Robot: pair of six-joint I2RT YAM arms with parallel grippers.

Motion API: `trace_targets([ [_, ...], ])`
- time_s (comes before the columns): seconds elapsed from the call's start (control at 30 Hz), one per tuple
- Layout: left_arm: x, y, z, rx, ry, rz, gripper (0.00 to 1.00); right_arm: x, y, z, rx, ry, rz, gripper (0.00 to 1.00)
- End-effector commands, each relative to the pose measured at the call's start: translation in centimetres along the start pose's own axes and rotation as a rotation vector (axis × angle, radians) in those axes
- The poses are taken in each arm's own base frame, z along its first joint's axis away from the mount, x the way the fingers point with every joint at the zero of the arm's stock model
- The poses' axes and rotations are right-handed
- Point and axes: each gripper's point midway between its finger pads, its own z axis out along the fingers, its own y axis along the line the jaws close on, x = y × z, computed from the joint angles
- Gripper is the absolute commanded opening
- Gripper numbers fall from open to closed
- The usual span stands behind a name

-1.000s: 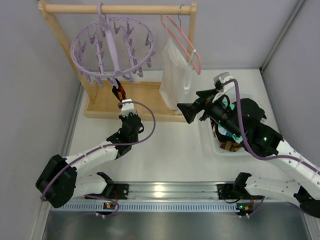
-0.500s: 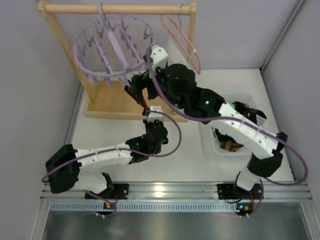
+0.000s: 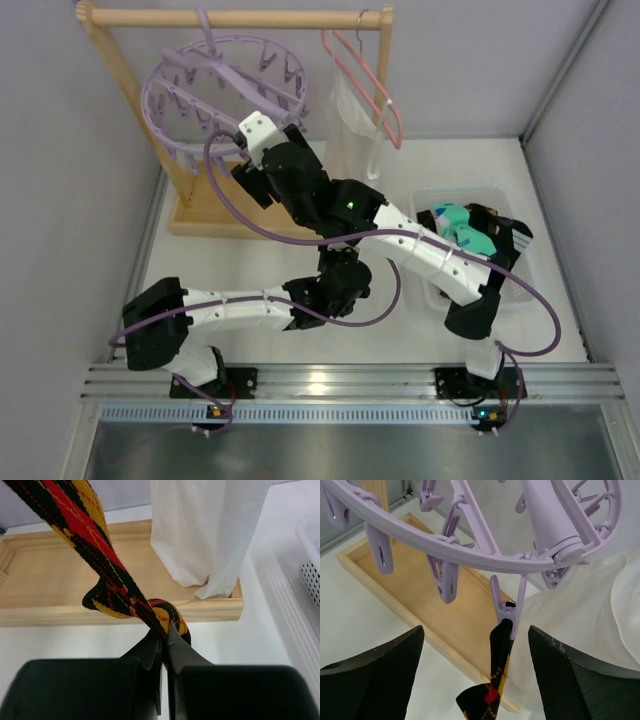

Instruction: Remove the socks clipped to the hanger

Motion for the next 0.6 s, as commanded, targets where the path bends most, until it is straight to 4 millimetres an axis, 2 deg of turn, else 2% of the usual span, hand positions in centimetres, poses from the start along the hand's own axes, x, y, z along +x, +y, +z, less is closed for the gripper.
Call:
trace_targets([
  [0.0,-1.2,-0.8,-0.3,0.005,-0.016,-0.026,0.0,-2.5,-2.5,-0.2,0.129,-0.06,-0.036,0.81],
  [0.27,-1.4,-1.8,-0.6,0.043,-0.012,-0.052,0.0,-2.1,-3.8,1.5,0.177,-0.06,-0.06,0.78],
  [0.57,-1.2,-2.8,-1.1,0.066,-0.011,-0.06,0.0,-2.1,-3.6,4.4,0.205,-0.095,-0.081,0.68],
])
